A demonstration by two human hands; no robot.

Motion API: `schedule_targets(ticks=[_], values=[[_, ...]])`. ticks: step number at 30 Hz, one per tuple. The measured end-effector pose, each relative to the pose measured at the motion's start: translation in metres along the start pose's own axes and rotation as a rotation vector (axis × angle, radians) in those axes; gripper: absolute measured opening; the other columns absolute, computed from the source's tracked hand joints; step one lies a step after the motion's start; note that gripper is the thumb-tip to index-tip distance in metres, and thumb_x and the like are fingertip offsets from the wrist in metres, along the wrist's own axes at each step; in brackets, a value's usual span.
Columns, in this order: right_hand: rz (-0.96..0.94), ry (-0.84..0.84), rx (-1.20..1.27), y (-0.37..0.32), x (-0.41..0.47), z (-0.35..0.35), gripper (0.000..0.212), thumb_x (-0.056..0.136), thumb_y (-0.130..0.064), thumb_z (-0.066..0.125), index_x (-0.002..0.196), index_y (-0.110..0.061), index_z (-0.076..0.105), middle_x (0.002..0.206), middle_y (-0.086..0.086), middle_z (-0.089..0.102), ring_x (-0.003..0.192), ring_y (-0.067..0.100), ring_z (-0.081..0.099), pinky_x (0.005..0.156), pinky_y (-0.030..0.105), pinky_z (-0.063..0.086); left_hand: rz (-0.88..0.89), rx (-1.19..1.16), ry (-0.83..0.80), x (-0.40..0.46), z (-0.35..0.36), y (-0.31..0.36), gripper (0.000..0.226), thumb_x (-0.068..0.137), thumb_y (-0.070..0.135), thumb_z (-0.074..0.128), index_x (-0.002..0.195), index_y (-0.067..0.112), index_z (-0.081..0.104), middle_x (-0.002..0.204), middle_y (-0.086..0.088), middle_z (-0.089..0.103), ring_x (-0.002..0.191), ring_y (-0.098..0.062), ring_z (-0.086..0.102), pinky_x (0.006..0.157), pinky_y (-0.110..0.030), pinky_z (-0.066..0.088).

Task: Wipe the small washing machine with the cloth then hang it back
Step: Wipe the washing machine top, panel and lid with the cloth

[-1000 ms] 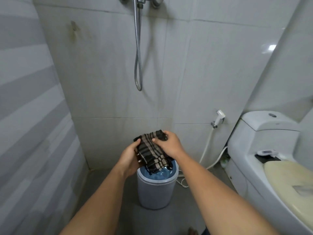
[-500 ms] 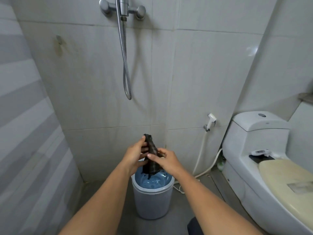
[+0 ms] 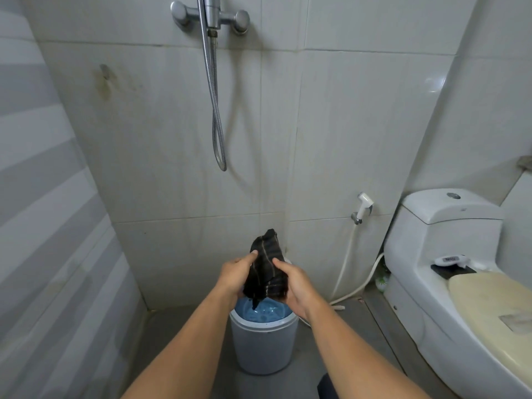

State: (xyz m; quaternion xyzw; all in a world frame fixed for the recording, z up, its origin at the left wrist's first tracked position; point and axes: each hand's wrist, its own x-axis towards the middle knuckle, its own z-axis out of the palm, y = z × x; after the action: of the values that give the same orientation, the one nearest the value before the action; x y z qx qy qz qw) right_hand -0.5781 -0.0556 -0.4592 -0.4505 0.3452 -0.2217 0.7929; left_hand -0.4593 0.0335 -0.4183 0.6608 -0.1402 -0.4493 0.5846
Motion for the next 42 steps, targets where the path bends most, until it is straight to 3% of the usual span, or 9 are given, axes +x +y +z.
schedule_targets(ticks=[6, 11, 16, 21, 25, 28, 32, 36, 42], values=[[-0.045, -0.090, -0.171, -0.002, 0.003, 0.011, 0.024, 0.099, -0.026, 0.061, 0.111, -0.010, 0.074, 0.109, 0.018, 0.076, 0.107, 0.035, 0.072, 0.100, 0.055, 0.053, 0.040, -0.191, -0.052, 0.008, -0.006, -0.014, 0.055, 0.076, 0.054, 0.078, 0.117, 0.019, 0.068, 0.112, -0.008, 0.075, 0.104, -0.029, 0.071, 0.070, -0.037, 0.059], [-0.228, -0.068, -0.369, 0.000, 0.004, 0.016, 0.013, 0.092, -0.012, 0.072, 0.105, -0.009, 0.076, 0.100, 0.011, 0.079, 0.096, 0.028, 0.076, 0.083, 0.034, 0.061, 0.075, -0.359, 0.004, 0.013, -0.011, -0.021, 0.053, 0.079, 0.049, 0.077, 0.119, 0.016, 0.066, 0.113, -0.012, 0.075, 0.108, -0.032, 0.069, 0.082, -0.050, 0.061], [-0.366, -0.050, -0.489, 0.006, 0.007, 0.020, 0.015, 0.088, -0.011, 0.076, 0.095, -0.022, 0.081, 0.094, 0.007, 0.080, 0.092, 0.024, 0.077, 0.091, 0.042, 0.060, 0.132, -0.395, -0.017, 0.012, -0.011, -0.022, 0.044, 0.085, 0.040, 0.075, 0.118, 0.012, 0.067, 0.112, -0.017, 0.075, 0.105, -0.034, 0.072, 0.084, -0.045, 0.060], [-0.452, 0.005, -0.640, 0.009, 0.006, 0.030, 0.010, 0.083, -0.024, 0.079, 0.091, -0.028, 0.076, 0.086, -0.001, 0.078, 0.083, 0.013, 0.075, 0.085, 0.044, 0.061, 0.162, -0.440, -0.051, 0.015, -0.013, -0.026, 0.052, 0.079, 0.039, 0.080, 0.120, 0.007, 0.068, 0.114, -0.022, 0.073, 0.107, -0.038, 0.071, 0.095, -0.051, 0.055], [-0.513, 0.295, -0.747, 0.008, 0.004, 0.034, 0.046, 0.060, -0.052, 0.087, 0.095, -0.034, 0.063, 0.096, -0.014, 0.064, 0.086, 0.001, 0.060, 0.079, 0.030, 0.055, 0.156, -0.544, 0.003, 0.025, -0.018, -0.027, 0.063, 0.074, 0.040, 0.084, 0.121, 0.002, 0.068, 0.118, -0.024, 0.071, 0.110, -0.041, 0.069, 0.101, -0.058, 0.050], [-0.375, 0.130, -0.614, 0.007, 0.002, 0.031, 0.065, 0.060, -0.054, 0.089, 0.117, -0.034, 0.064, 0.116, -0.014, 0.067, 0.107, 0.003, 0.064, 0.094, 0.031, 0.055, 0.152, -0.543, -0.042, 0.028, -0.022, -0.026, 0.068, 0.070, 0.044, 0.085, 0.120, 0.001, 0.069, 0.118, -0.025, 0.071, 0.111, -0.041, 0.068, 0.101, -0.059, 0.049], [-0.307, -0.048, -0.467, 0.006, -0.002, 0.028, 0.032, 0.076, -0.020, 0.089, 0.104, -0.013, 0.075, 0.099, 0.008, 0.079, 0.095, 0.025, 0.076, 0.090, 0.040, 0.061, 0.131, -0.440, -0.053, 0.029, -0.025, -0.026, 0.068, 0.069, 0.050, 0.085, 0.117, 0.003, 0.071, 0.115, -0.022, 0.073, 0.109, -0.037, 0.070, 0.102, -0.056, 0.050], [-0.201, -0.045, -0.341, 0.007, -0.005, 0.024, 0.034, 0.074, -0.022, 0.088, 0.102, -0.007, 0.075, 0.099, 0.019, 0.078, 0.095, 0.037, 0.075, 0.090, 0.051, 0.060, 0.101, -0.305, -0.134, 0.029, -0.032, -0.030, 0.072, 0.067, 0.055, 0.084, 0.119, 0.008, 0.072, 0.118, -0.017, 0.073, 0.115, -0.032, 0.068, 0.106, -0.050, 0.048], [0.064, -0.158, -0.103, 0.004, -0.016, 0.013, 0.031, 0.090, -0.017, 0.073, 0.119, -0.006, 0.067, 0.095, 0.017, 0.076, 0.079, 0.026, 0.074, 0.064, 0.034, 0.058, 0.002, -0.202, -0.158, 0.020, -0.032, -0.030, 0.077, 0.060, 0.061, 0.086, 0.120, 0.015, 0.072, 0.117, -0.008, 0.075, 0.118, -0.027, 0.066, 0.107, -0.047, 0.047]])
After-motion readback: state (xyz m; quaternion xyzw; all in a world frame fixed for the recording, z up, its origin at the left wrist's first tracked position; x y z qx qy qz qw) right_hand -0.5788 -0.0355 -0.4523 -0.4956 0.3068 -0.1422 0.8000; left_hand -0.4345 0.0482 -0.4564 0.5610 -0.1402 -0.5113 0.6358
